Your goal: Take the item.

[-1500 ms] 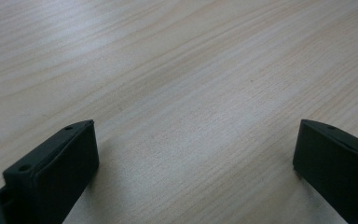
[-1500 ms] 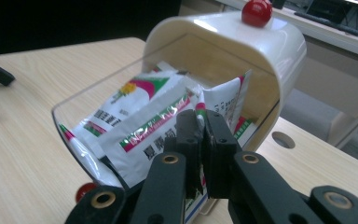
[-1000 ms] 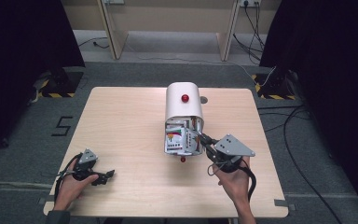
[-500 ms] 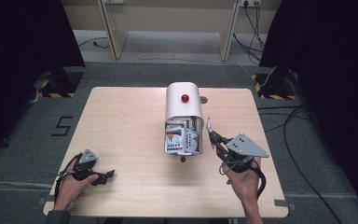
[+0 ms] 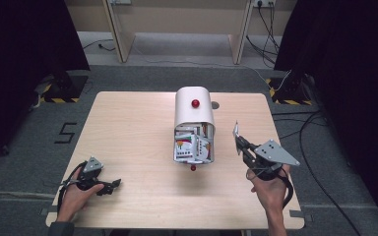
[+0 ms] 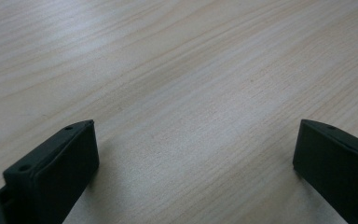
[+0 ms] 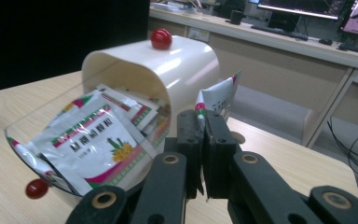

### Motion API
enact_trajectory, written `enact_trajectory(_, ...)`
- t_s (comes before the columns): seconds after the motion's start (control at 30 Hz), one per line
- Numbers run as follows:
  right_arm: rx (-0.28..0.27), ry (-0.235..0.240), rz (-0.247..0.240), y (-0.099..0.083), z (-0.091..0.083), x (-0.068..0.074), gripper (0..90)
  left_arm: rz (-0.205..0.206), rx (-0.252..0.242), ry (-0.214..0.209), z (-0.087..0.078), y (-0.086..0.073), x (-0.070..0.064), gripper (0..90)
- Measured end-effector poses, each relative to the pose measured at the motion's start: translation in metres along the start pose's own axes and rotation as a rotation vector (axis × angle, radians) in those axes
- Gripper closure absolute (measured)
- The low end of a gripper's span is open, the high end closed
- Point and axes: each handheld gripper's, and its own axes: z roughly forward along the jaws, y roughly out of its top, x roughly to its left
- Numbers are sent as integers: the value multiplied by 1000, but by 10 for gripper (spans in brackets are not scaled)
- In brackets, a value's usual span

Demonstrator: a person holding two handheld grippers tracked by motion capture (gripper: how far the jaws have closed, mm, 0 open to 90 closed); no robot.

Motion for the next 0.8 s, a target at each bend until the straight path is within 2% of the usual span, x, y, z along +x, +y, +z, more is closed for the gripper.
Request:
enact_trajectory(0.33,30,-20,25,-12,4,-12,872,1,1,0,0,0,0,0)
enact_trajectory(0.8,52,-23,32,-19,8,-16,871,1,1,0,0,0,0,0)
